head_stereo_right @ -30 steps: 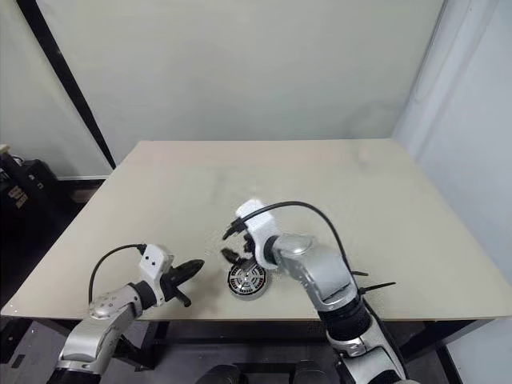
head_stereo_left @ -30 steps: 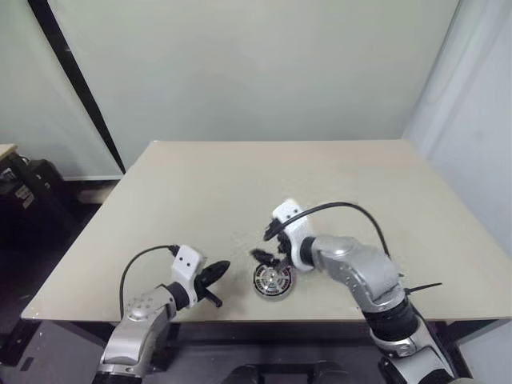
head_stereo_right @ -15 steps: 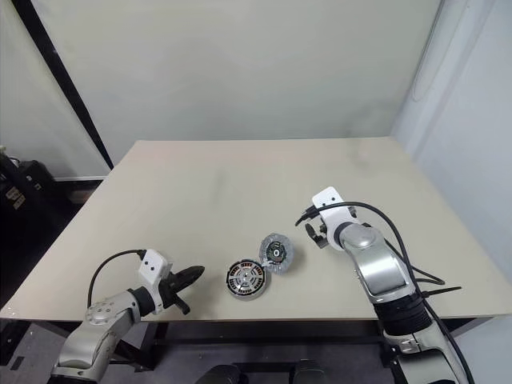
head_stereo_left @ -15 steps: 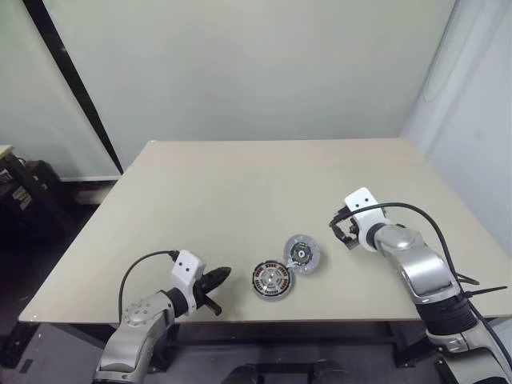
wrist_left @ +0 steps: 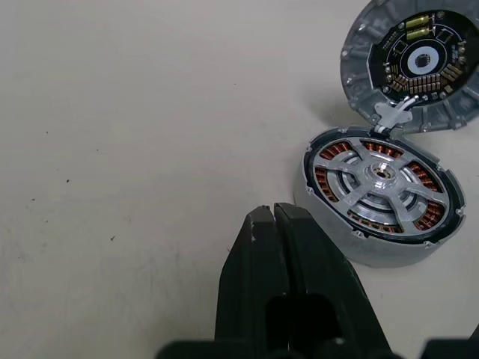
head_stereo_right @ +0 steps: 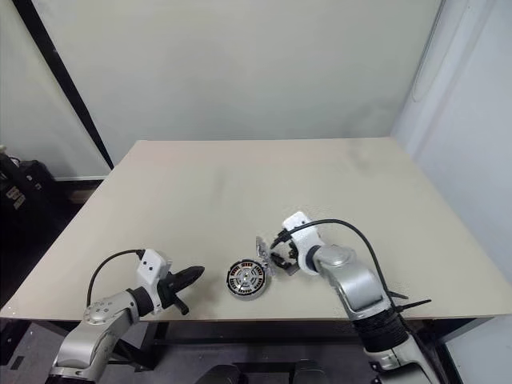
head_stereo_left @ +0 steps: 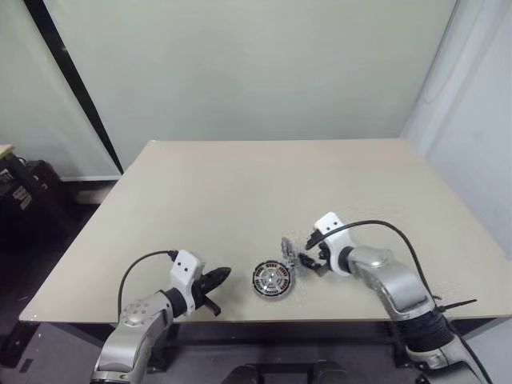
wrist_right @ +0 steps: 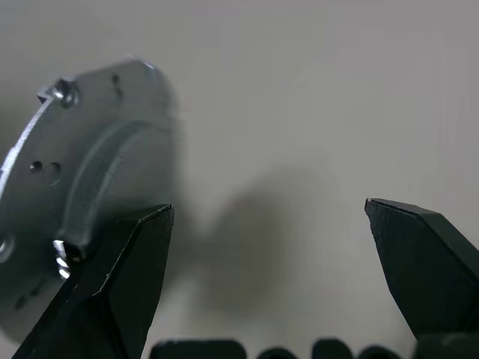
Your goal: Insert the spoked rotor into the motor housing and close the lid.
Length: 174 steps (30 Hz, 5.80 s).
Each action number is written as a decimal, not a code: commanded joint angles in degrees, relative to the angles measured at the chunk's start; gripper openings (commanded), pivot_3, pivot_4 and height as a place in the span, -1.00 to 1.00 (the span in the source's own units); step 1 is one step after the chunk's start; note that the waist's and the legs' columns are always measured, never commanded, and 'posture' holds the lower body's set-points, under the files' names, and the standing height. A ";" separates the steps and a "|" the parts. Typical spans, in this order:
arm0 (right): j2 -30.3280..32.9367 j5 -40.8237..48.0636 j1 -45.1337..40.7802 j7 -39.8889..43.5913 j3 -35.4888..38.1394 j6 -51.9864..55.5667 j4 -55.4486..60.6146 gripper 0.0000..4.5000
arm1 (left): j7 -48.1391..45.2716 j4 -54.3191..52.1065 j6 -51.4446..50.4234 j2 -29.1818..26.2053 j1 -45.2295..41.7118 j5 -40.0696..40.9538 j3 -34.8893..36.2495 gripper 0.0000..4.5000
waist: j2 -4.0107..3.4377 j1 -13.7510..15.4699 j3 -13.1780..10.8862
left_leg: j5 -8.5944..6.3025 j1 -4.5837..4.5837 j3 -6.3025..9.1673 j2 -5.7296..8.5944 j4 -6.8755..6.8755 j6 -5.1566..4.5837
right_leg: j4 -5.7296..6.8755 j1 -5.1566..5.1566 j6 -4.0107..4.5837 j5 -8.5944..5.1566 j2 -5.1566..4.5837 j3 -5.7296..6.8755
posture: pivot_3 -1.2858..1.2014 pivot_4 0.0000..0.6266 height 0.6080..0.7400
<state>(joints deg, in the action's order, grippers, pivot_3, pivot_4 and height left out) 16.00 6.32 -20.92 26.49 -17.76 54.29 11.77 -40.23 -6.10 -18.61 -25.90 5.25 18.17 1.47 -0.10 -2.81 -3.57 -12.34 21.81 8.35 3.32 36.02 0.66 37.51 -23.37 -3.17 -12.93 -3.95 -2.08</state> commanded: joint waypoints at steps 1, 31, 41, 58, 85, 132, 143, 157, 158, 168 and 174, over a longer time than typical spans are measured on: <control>-1.42 0.81 0.17 0.21 -2.49 0.94 2.74 0.99 | -0.53 -1.63 0.39 -0.73 -0.47 0.69 1.02 -1.00 | 0.00 0.00 0.00 | -0.04 0.00 0.01 0.00 0.00 0.07 | 0.00 0.00 0.00 0.00 0.00 0.00 | 0.03 -1.00 1.00; 8.70 1.73 -7.83 24.32 -6.85 -20.80 -12.44 0.99 | -1.59 -0.85 1.44 -1.31 -1.53 -0.28 0.19 -1.00 | 0.02 0.01 -0.01 | 0.02 -0.01 -0.14 0.06 0.00 -0.04 | -0.05 0.05 -0.01 0.00 0.00 0.09 | 0.03 -1.00 1.00; 6.88 -2.17 -14.57 34.49 -11.08 -33.73 -26.19 0.99 | -1.48 -4.32 0.38 -2.99 1.08 0.17 1.39 -1.00 | 0.01 -0.03 -0.01 | 0.03 -0.06 -0.16 0.09 0.01 -0.05 | -0.04 0.07 -0.01 0.00 0.01 0.09 | 0.03 -1.00 1.00; 1.01 -6.39 -18.37 42.11 -11.62 -40.71 -38.97 0.99 | -3.14 -7.38 -3.35 -5.47 3.23 0.61 0.31 -1.00 | -0.02 -0.01 -0.01 | -0.01 -0.18 -0.16 0.13 0.00 0.05 | 0.06 0.06 -0.01 0.02 0.06 0.08 | 0.03 -1.00 1.00; -2.04 -7.30 -16.38 37.60 -8.28 -36.33 -38.87 0.44 | -7.40 -1.02 -4.44 -3.44 -0.25 1.01 -4.24 -1.00 | -0.03 -0.02 0.00 | 0.08 -0.25 -0.15 0.10 0.03 -0.03 | 0.17 0.06 0.12 0.11 0.15 0.07 | 0.03 -1.00 1.00; -3.17 -6.93 -5.00 23.19 -8.25 -26.30 -22.42 0.44 | -6.85 1.23 -2.96 -1.46 -0.37 0.39 -5.27 -1.00 | -0.02 -0.02 0.00 | 0.02 -0.20 -0.14 0.09 0.05 0.11 | 0.16 0.05 0.18 0.12 0.16 0.05 | 0.03 -1.00 1.00; -2.41 -9.81 -5.37 22.34 -11.26 -24.16 -21.54 0.44 | -6.31 0.94 -2.88 -1.20 0.00 0.47 -5.23 -1.00 | -0.02 -0.02 0.01 | 0.00 -0.26 -0.13 0.06 0.05 0.15 | 0.17 0.04 0.18 0.12 0.17 0.06 | 0.03 -1.00 1.00; -3.68 -10.35 -6.18 19.67 -11.65 -19.98 -22.43 0.44 | -5.91 0.99 -2.53 -0.77 0.15 0.47 -5.25 -1.00 | -0.03 -0.03 0.04 | -0.01 -0.34 -0.09 0.00 0.06 0.17 | 0.17 0.06 0.19 0.12 0.17 0.07 | 0.03 -1.00 1.00; -3.51 -10.57 -6.28 19.71 -11.94 -19.86 -22.37 0.44 | -5.92 0.99 -2.52 -0.75 0.10 0.48 -5.27 -1.00 | -0.03 -0.03 0.04 | -0.01 -0.34 -0.08 0.00 0.06 0.17 | 0.17 0.06 0.19 0.12 0.17 0.07 | 0.03 -1.00 1.00; -0.69 -11.53 -7.57 22.20 -15.07 -19.33 -22.32 0.44 | -6.13 1.25 -2.38 -0.79 -0.52 0.48 -5.30 -1.00 | -0.04 -0.01 0.05 | -0.02 -0.33 -0.04 0.03 0.08 0.17 | 0.15 0.05 0.19 0.11 0.09 0.07 | 0.03 -1.00 1.00; 0.63 -11.67 -8.41 23.77 -16.05 -18.89 -22.60 0.44 | -6.28 1.48 -2.39 -0.87 -0.83 0.45 -5.34 -1.00 | -0.06 0.02 0.06 | -0.01 -0.30 -0.04 0.07 0.07 0.17 | 0.13 0.06 0.18 0.11 0.03 0.08 | 0.03 -1.00 1.00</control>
<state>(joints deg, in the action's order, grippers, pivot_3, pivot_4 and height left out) 15.05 -3.46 -29.75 49.49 -32.21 33.62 -9.38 -46.31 -3.85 -21.87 -26.59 5.54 18.71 -4.04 -0.17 -2.79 -3.51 -12.35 21.51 8.30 3.39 36.09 0.83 37.64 -23.31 -2.99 -12.81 -3.93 -2.00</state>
